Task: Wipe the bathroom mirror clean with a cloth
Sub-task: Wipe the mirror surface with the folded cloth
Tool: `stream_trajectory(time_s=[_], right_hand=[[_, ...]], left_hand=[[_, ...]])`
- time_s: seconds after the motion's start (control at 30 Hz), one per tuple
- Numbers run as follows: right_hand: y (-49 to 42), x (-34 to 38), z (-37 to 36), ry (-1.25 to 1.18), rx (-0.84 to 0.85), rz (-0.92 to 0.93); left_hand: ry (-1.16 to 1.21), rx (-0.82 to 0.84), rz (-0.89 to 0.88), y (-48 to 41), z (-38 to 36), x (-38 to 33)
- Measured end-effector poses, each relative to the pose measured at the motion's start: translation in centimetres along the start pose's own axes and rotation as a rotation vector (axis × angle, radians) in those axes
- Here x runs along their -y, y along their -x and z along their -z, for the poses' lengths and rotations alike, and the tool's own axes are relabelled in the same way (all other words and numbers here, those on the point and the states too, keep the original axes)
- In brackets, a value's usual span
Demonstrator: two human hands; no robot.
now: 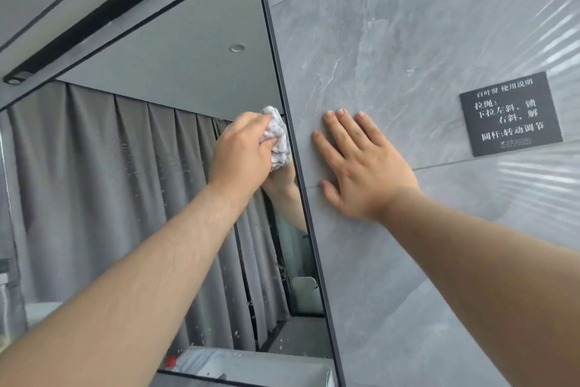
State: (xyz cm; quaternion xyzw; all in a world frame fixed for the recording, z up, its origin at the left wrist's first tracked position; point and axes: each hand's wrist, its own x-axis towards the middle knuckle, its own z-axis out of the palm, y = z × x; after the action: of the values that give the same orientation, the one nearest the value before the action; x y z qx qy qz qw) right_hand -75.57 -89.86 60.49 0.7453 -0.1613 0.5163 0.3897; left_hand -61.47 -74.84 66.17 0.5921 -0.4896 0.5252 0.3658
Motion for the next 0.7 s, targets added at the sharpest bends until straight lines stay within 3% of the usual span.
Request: stream_trajectory(time_s=[0.23,0.4,0.53,0.63,0.7], right_hand=[[0.3,0.2,0.2,0.012,0.012,0.004],[2.7,1.4,-0.2,0.007,0.025,0.013],[3.3,1.7,-0.4,0.01,0.033,0.009],[3.2,1.7,-0.4,0.005,0.031,0.005],[3.2,1.7,-0.5,-0.001,0.021,0.002]], left_hand=[[0.023,0.11,-0.088,7.4,-0.2,-0.8],[-0.027,0.197,-0.284,12.5,-1.3,0.0],[-0.035,0.177,-0.344,11.8,-1.4,0.9],[-0.011,0.199,-0.319,8.3,-0.7,0.8],[0.019,0.167,-0.187,5.2,0.0,0.5]])
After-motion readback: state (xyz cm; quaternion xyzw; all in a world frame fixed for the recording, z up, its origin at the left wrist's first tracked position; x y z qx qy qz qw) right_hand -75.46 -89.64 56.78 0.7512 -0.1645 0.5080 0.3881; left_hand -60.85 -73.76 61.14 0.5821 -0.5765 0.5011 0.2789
